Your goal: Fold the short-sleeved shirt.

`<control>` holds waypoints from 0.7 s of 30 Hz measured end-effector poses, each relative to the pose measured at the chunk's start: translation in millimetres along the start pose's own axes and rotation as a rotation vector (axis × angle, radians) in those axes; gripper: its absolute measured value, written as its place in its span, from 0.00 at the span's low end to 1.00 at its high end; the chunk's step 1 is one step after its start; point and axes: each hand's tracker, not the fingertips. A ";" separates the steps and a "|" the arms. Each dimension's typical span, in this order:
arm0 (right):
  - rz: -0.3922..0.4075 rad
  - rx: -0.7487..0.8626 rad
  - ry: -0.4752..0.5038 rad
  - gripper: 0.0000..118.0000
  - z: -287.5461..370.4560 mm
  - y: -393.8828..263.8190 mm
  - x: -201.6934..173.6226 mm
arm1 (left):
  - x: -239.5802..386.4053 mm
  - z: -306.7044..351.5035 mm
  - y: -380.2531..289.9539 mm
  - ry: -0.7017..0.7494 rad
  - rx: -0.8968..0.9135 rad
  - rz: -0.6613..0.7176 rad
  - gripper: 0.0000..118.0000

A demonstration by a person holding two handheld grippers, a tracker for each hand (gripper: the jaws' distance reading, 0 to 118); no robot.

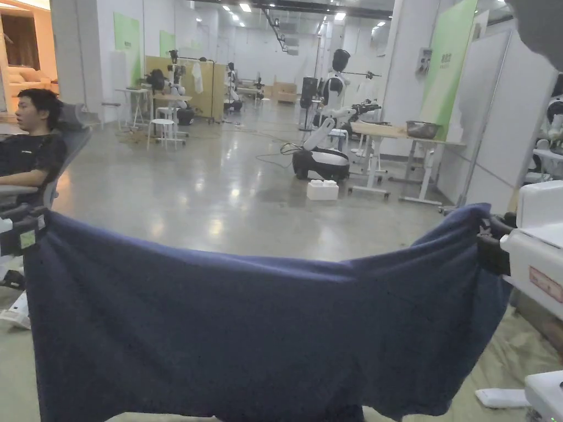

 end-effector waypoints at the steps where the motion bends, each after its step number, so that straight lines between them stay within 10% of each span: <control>1: 0.005 0.004 0.001 0.02 8.4 0.6 -0.8 | -0.1 8.2 -1.5 -0.004 0.002 -0.005 0.01; 21: -0.023 -0.593 0.211 0.02 61.9 -236.1 -69.0 | 26.8 88.0 -262.1 -0.073 -0.652 0.173 0.01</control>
